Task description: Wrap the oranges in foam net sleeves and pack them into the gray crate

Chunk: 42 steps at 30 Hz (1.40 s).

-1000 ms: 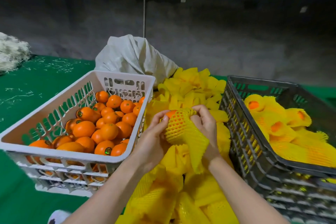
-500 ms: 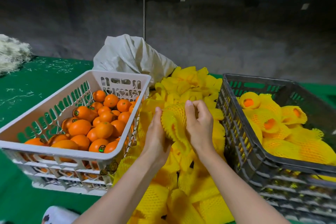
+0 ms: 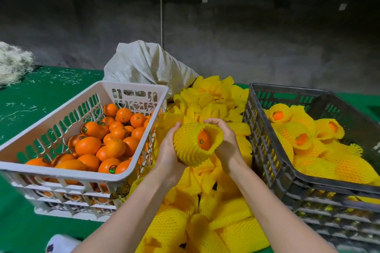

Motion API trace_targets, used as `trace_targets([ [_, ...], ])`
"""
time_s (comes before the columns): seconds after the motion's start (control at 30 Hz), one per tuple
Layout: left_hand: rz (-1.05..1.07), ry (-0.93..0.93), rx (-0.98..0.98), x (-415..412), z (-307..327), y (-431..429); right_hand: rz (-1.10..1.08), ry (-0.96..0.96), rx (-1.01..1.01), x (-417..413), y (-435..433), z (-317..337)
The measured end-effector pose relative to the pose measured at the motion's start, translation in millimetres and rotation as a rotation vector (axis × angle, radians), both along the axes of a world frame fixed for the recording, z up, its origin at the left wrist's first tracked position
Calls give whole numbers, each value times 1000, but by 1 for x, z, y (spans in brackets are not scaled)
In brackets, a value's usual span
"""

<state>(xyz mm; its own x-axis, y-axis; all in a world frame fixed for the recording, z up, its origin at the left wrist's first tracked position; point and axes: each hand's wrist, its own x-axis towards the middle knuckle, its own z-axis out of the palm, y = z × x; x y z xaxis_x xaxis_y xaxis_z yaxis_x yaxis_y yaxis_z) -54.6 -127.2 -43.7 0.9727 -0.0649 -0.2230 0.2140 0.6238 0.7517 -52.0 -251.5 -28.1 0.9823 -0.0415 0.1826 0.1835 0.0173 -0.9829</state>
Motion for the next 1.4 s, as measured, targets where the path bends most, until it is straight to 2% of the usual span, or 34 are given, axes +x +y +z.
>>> trace_targets([
  [0.1, 50, -8, 192, 4, 2, 3, 49, -32, 5, -3, -8, 4],
  [0.2, 125, -50, 308, 6, 4, -2, 174, 69, -104, -10, -3, 4],
  [0.33, 292, -152, 504, 7, 5, -7, 148, 159, -213, -12, -1, 2],
  [0.53, 312, -254, 623, 7, 3, -6, 302, 524, 243, -17, -9, 6],
  [0.7, 284, -335, 662, 9, 0, -7, 382, 563, 373, -18, -15, 1],
  [0.8, 199, -437, 770, 11, 2, -5, 442, 582, 434, -21, -19, -2],
  [0.9, 130, -495, 854, 18, 7, -3, 404, 462, 391, -25, -18, -4],
  [1.0, 184, -397, 838, 32, 9, -5, 241, 247, 254, -26, -23, 0],
  [1.1, 217, -363, 833, 35, 4, -17, 169, 130, 216, -25, -36, 7],
  [1.23, 147, -531, 838, 30, 4, -62, 43, -8, 115, -22, -64, 18],
  [1.4, -43, -727, 874, 22, 11, -136, -388, -222, -6, -8, -142, 32],
])
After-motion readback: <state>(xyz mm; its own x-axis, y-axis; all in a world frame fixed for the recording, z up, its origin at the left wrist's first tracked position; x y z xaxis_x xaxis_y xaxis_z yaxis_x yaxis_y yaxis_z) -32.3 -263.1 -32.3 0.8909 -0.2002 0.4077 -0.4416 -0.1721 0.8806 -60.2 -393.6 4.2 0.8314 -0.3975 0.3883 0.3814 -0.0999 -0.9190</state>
